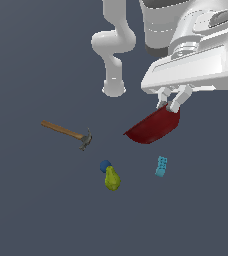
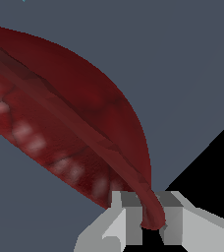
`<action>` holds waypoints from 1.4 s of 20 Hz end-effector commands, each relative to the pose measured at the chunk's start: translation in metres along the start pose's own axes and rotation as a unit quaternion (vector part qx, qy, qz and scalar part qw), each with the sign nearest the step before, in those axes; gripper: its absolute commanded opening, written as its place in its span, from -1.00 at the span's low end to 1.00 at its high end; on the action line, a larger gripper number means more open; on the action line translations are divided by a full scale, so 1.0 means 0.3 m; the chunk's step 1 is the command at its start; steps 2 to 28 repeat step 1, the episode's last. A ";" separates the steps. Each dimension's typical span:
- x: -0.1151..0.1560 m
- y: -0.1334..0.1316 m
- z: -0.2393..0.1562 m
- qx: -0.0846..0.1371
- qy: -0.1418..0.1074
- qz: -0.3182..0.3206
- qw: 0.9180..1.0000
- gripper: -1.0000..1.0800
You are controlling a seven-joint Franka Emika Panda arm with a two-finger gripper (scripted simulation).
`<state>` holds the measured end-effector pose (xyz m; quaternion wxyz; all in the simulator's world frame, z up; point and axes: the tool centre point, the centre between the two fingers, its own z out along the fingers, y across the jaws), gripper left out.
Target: Pick up a designated object from a clutter of objects.
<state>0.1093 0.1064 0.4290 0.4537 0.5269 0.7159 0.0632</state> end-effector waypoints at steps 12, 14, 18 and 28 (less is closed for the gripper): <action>-0.004 0.004 -0.010 -0.004 0.000 0.001 1.000 -1.00; -0.004 0.004 -0.010 -0.004 0.000 0.001 1.000 -1.00; -0.004 0.004 -0.010 -0.004 0.000 0.001 1.000 -1.00; -0.004 0.004 -0.010 -0.004 0.000 0.001 1.000 -1.00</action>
